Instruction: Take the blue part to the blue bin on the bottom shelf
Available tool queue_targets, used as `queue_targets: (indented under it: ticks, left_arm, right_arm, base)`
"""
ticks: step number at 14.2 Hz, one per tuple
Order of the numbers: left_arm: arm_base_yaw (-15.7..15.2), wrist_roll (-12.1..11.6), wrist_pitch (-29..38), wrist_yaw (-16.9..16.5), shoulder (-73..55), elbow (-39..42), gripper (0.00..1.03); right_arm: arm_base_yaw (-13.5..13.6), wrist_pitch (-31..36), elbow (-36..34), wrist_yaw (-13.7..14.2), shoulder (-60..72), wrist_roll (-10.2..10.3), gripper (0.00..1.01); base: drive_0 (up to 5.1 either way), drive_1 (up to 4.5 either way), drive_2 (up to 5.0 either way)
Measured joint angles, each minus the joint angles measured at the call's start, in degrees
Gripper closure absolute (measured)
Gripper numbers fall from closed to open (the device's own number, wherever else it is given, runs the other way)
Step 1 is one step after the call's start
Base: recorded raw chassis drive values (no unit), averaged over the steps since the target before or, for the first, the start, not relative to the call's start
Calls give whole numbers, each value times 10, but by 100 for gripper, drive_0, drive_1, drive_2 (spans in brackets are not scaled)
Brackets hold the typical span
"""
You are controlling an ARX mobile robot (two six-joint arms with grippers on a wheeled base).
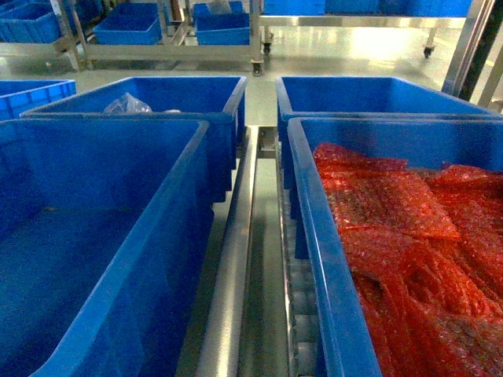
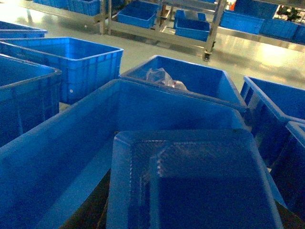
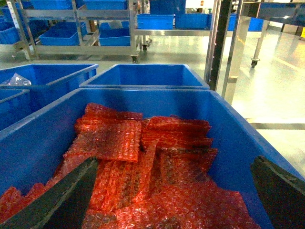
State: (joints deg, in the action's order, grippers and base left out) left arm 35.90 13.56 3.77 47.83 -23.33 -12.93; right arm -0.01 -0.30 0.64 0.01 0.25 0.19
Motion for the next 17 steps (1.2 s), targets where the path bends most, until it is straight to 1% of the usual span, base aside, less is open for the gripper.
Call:
queue_targets:
  ticks: [16, 17]
  left_arm:
    - [0, 0, 0, 0, 0, 0, 60]
    - [16, 27, -123, 83, -36, -38, 60]
  right_arm:
    - [0, 0, 0, 0, 0, 0, 3]
    - [0, 0, 0, 0, 0, 0, 3]
  base:
    - [0, 0, 0]
    - [0, 0, 0]
